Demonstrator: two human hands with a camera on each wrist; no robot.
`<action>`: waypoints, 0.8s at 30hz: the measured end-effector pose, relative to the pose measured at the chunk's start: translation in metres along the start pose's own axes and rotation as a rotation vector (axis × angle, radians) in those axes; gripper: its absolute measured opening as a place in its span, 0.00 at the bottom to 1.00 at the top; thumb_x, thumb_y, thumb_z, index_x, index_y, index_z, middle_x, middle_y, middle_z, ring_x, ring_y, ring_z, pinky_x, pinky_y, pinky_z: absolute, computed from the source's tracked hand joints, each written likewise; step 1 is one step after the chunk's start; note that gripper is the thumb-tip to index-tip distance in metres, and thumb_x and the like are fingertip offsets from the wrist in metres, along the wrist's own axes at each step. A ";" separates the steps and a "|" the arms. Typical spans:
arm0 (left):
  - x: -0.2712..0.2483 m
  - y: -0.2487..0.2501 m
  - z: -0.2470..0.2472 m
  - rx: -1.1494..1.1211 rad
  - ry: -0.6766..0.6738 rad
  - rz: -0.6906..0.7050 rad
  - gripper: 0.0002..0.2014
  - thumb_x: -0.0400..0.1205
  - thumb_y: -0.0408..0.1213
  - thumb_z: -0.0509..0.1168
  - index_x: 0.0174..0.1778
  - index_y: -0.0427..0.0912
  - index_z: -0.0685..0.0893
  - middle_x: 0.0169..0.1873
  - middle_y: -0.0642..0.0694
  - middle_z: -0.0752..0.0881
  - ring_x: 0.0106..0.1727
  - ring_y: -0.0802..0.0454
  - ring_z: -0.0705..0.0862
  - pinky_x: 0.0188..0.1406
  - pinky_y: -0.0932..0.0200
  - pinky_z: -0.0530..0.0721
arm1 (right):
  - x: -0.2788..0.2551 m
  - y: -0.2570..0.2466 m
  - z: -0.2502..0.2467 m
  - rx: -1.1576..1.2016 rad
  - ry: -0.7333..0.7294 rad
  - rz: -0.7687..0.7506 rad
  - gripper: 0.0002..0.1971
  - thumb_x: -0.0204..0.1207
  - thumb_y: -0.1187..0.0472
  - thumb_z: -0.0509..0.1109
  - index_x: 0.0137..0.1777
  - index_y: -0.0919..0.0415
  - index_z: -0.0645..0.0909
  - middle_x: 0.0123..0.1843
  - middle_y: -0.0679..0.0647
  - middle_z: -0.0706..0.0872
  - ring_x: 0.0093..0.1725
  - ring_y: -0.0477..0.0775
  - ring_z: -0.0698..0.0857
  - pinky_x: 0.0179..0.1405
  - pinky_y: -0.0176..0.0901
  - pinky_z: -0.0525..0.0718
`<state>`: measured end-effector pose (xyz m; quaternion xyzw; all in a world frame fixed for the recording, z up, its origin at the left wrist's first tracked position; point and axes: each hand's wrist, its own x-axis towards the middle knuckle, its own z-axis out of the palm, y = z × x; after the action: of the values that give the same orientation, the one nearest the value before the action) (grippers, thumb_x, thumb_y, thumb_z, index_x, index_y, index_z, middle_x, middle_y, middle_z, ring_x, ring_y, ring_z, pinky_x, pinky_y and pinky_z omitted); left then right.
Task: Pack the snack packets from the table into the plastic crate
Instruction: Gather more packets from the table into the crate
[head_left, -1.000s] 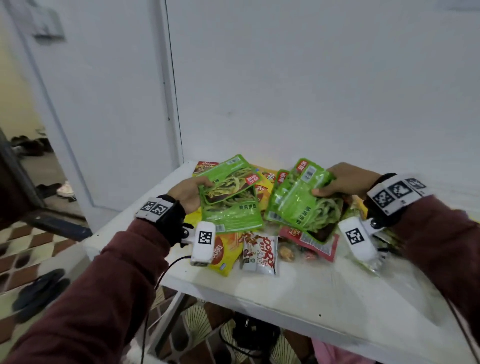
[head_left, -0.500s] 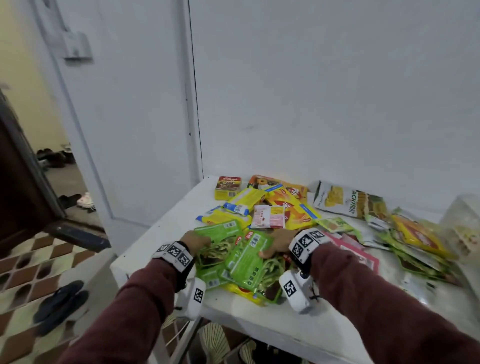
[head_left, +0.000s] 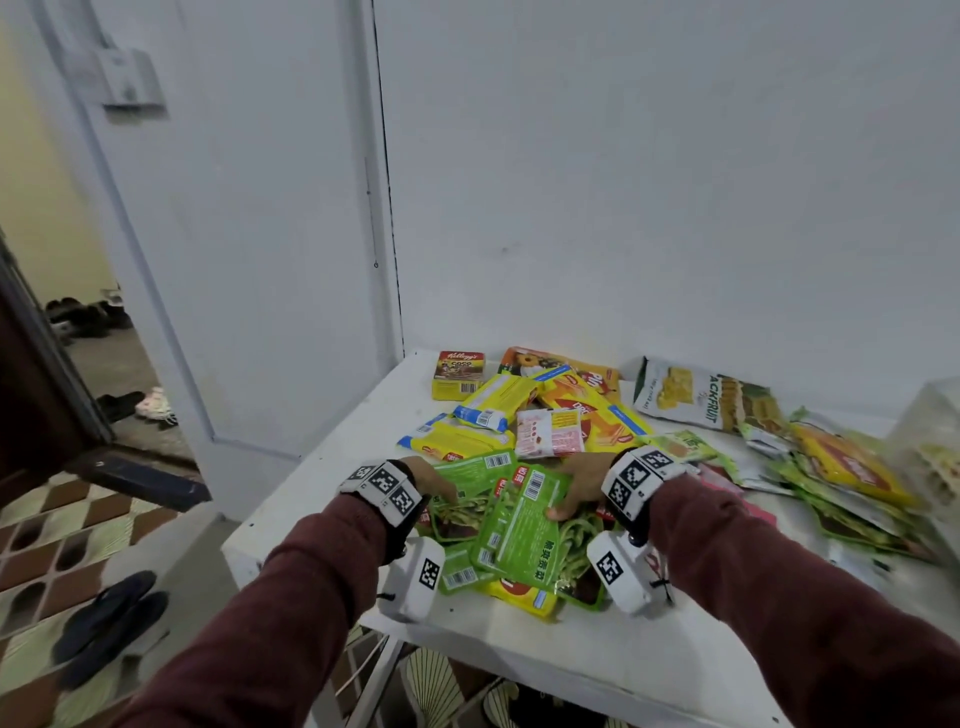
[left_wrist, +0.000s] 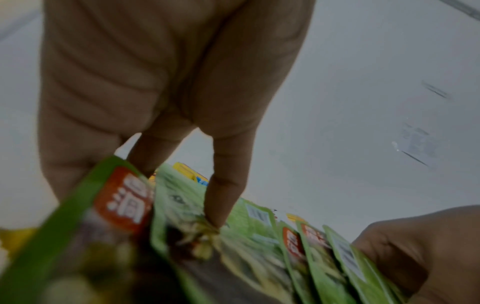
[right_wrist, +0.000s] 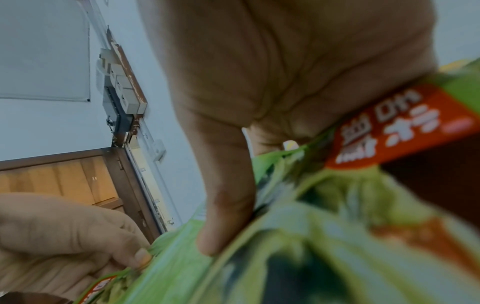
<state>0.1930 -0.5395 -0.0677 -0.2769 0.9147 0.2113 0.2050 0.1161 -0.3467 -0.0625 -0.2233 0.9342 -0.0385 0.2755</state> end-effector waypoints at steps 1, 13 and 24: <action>0.000 0.000 -0.001 0.023 -0.011 -0.007 0.29 0.81 0.51 0.62 0.73 0.34 0.70 0.72 0.40 0.75 0.71 0.45 0.75 0.65 0.58 0.74 | -0.001 0.000 -0.003 -0.012 0.004 0.009 0.40 0.73 0.45 0.71 0.80 0.61 0.60 0.80 0.56 0.64 0.78 0.58 0.65 0.76 0.50 0.64; -0.004 -0.004 -0.016 -0.446 -0.049 -0.006 0.12 0.74 0.37 0.72 0.46 0.33 0.80 0.45 0.38 0.82 0.43 0.45 0.80 0.53 0.49 0.82 | -0.010 0.017 -0.045 -0.018 0.211 0.080 0.29 0.71 0.48 0.74 0.66 0.66 0.75 0.68 0.60 0.78 0.66 0.58 0.78 0.60 0.45 0.76; -0.057 0.026 -0.040 0.086 0.182 0.084 0.12 0.81 0.38 0.64 0.53 0.33 0.81 0.60 0.36 0.81 0.62 0.45 0.80 0.51 0.55 0.80 | -0.042 0.022 -0.069 0.042 0.457 0.066 0.29 0.66 0.53 0.79 0.62 0.70 0.78 0.50 0.60 0.82 0.47 0.54 0.79 0.45 0.41 0.75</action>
<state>0.2111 -0.5161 0.0010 -0.2473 0.9486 0.1542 0.1236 0.1015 -0.3120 0.0126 -0.1726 0.9781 -0.0984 0.0624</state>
